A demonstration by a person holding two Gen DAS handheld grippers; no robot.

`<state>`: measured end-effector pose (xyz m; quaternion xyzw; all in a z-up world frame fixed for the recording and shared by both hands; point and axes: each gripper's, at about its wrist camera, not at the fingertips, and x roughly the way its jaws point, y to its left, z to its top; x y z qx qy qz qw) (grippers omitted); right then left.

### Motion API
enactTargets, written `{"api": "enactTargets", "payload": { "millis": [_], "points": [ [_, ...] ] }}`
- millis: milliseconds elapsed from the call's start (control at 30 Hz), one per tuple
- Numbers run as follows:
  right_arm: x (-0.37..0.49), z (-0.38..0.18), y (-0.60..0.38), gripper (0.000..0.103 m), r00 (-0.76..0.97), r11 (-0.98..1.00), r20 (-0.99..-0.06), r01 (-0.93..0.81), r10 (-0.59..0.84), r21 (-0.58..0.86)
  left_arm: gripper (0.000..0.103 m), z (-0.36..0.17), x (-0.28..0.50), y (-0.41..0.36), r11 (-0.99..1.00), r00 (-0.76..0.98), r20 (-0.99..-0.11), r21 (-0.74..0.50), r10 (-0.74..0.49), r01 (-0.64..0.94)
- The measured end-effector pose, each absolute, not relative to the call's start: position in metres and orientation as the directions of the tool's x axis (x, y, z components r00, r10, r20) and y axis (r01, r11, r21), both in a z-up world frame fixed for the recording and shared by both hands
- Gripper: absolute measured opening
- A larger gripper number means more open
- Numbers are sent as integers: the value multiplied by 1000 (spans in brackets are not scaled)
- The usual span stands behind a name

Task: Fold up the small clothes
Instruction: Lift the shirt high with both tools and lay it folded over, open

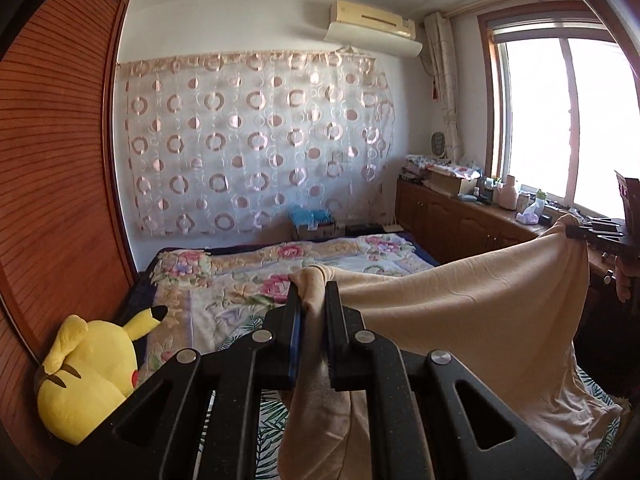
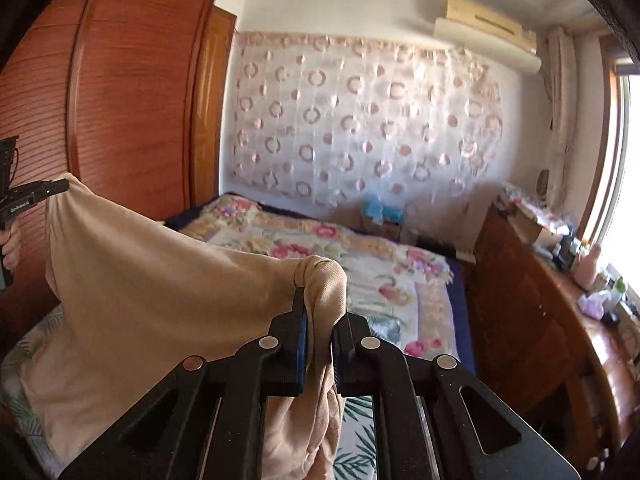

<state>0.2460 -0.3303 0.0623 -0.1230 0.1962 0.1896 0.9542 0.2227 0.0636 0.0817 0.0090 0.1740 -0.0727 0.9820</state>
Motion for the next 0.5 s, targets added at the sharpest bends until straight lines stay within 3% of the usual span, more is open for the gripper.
{"api": "enactTargets", "payload": {
  "millis": [200,500],
  "points": [
    [339,90,-292,10,812,906,-507,-403,291,-126,11,42,285,57,990,890,-438,-1,-126,140],
    [450,66,-264,10,729,907,-644,-401,231,-127,11,-4,347,48,990,823,-558,11,-110,141]
  ]
}}
